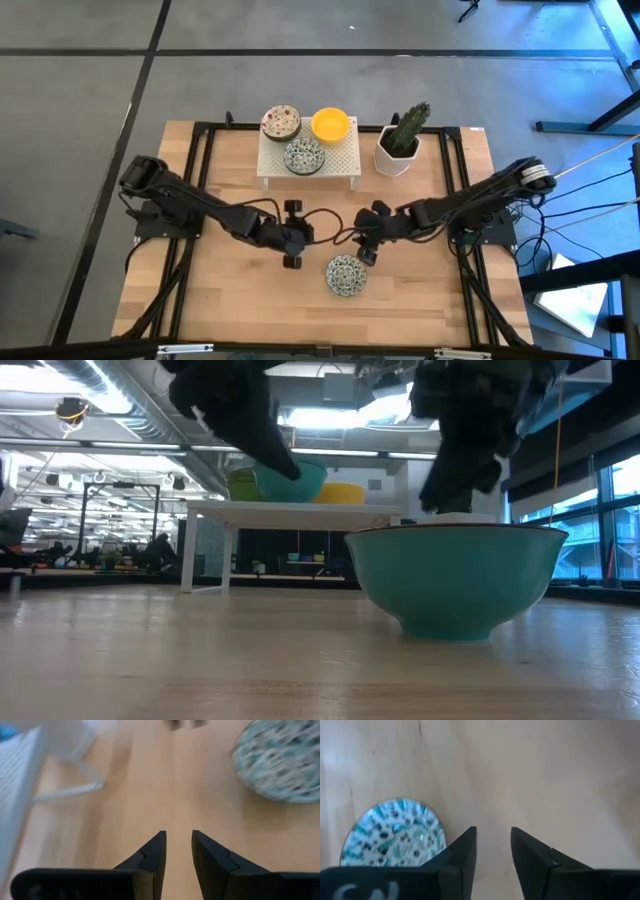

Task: Pick & Place Mini bowls
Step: Stack the blue patterned bowl on top of the blue patterned bowl on the shelf

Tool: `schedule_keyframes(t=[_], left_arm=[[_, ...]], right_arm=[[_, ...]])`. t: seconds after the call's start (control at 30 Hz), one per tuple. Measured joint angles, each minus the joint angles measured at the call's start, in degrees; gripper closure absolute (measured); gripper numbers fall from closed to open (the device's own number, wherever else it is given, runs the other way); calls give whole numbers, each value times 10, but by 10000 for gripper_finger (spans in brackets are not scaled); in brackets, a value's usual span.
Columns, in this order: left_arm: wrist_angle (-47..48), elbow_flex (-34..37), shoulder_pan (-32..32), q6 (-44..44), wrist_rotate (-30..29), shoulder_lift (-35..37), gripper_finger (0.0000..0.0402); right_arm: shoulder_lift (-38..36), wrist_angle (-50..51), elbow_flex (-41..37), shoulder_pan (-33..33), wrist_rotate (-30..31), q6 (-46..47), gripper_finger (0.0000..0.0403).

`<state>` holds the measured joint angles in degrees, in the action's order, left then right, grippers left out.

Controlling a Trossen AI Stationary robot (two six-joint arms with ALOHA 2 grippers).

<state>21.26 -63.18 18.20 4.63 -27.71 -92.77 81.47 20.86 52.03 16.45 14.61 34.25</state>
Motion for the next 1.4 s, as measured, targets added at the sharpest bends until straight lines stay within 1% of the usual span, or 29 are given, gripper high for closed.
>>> schedule_keyframes(t=[0.07, 0.13, 0.23, 0.37, 0.47, 0.57, 0.67, 0.77, 0.87, 1.0, 1.03, 1.17, 1.23, 1.4], left_arm=[[29, 0, 5, 24, -29, 8, 313], [41, 0, 13, 36, -53, 21, 313], [48, 0, 26, 41, -93, 44, 313], [55, 8, 34, 42, -148, 77, 313], [19, 59, 29, 46, -171, 121, 313], [-24, 130, 14, 62, -161, 178, 313], [-73, 199, -2, 82, -147, 238, 313], [-97, 248, -6, 104, -144, 290, 313], [-100, 275, -1, 135, -157, 327, 316], [-99, 297, 10, 170, -176, 348, 331], [-100, 301, 12, 177, -177, 349, 335], [-112, 324, 14, 204, -187, 348, 350], [-121, 339, 14, 217, -196, 346, 357], [-163, 378, 14, 239, -196, 346, 370]], right_arm=[[18, -3, 0, 0, -28, 15, 270], [35, -4, 0, 0, -43, 28, 249], [59, -5, 0, 0, -75, 42, 204], [86, -41, 0, 3, -132, 51, 149], [100, -63, 0, 6, -149, 50, 131], [111, -64, 0, 7, -148, 52, 132], [119, -67, 0, 7, -147, 48, 152], [122, -68, 0, 7, -147, 44, 197], [122, -67, 2, 6, -147, 43, 268], [116, -59, 20, 6, -159, 26, 376], [115, -55, 29, 6, -162, 13, 385], [107, -8, 87, 0, -164, -24, 384], [106, 37, 134, -12, -161, -55, 388], [106, 142, 268, -68, -119, -137, 392]])
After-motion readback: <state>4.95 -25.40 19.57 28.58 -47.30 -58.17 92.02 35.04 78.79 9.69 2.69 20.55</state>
